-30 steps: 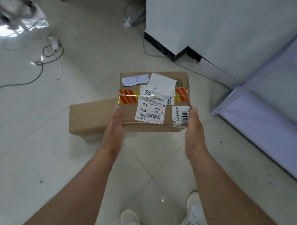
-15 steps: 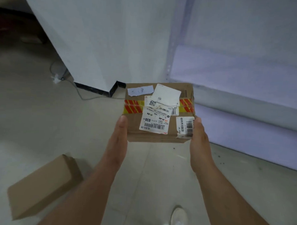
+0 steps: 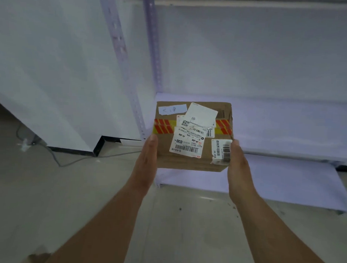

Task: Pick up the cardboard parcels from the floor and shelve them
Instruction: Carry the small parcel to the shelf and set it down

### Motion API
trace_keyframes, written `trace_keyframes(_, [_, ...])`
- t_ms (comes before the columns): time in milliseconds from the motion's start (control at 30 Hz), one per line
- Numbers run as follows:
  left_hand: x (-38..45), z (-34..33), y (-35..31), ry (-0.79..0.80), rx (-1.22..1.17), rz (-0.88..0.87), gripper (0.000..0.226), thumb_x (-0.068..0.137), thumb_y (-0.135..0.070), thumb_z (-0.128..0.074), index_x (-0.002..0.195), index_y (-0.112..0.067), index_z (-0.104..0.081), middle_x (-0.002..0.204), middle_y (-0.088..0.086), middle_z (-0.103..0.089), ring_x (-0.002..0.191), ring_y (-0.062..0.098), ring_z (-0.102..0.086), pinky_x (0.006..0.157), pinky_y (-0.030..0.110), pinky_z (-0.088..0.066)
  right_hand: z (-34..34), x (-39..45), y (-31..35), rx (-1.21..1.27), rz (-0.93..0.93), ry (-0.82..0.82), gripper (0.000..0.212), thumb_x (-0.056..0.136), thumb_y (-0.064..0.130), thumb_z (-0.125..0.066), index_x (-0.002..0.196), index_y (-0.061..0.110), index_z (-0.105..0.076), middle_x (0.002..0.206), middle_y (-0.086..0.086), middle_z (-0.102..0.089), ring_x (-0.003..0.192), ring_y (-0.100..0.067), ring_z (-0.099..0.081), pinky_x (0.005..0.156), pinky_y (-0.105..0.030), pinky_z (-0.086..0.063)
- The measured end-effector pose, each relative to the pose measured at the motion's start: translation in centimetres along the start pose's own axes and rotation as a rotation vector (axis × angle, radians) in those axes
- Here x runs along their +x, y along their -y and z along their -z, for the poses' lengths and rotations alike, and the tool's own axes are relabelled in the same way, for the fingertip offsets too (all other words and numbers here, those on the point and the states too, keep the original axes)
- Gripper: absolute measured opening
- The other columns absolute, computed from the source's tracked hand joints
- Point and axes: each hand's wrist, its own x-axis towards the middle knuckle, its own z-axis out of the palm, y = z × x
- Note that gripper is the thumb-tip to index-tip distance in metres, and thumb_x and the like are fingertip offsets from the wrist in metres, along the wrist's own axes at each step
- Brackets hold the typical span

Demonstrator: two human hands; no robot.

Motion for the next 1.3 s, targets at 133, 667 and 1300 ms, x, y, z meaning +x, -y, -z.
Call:
trace_keyframes(133, [3.0, -1.8, -0.9, 0.023, 0.014, 0.012, 0.053, 0.088, -0.069, -0.024, 0.123, -0.044, -0.055, 0.127, -0.016, -0.062, 0.123, -0.001, -0.052, 0.108, 0.026, -0.034, 0.4, 3.2, 0.5, 0.006, 0.026, 0.007, 0.041, 0.098, 0.045, -0.024, 0.109, 0.025, -0.058, 0.093, 0.010, -0.062, 0.084, 0.004, -0.054, 0.065, -0.013, -0.034])
trace_keyframes(667, [12.3, -2.4, 0.7, 0.165, 0.134, 0.105, 0.046, 0.091, -0.042, -0.055, 0.133, -0.026, -0.047, 0.122, -0.008, -0.063, 0.114, 0.013, -0.059, 0.088, 0.028, -0.048, -0.2, 12.1, -0.5, -0.113, -0.002, 0.150, 0.031, 0.091, 0.043, -0.047, 0.114, 0.026, -0.056, 0.101, 0.009, -0.066, 0.092, -0.006, -0.061, 0.070, -0.021, -0.041])
trace_keyframes(1300, [19.2, -2.9, 0.4, -0.011, 0.585, -0.016, 0.072, 0.084, -0.022, -0.068, 0.146, -0.022, -0.032, 0.135, 0.007, -0.058, 0.119, 0.030, -0.054, 0.091, 0.034, -0.043, -1.2, 19.6, -0.5, -0.353, 0.192, 0.097, 0.071, 0.073, 0.006, -0.072, 0.136, 0.024, -0.043, 0.110, 0.009, -0.061, 0.100, -0.011, -0.058, 0.074, -0.012, -0.042])
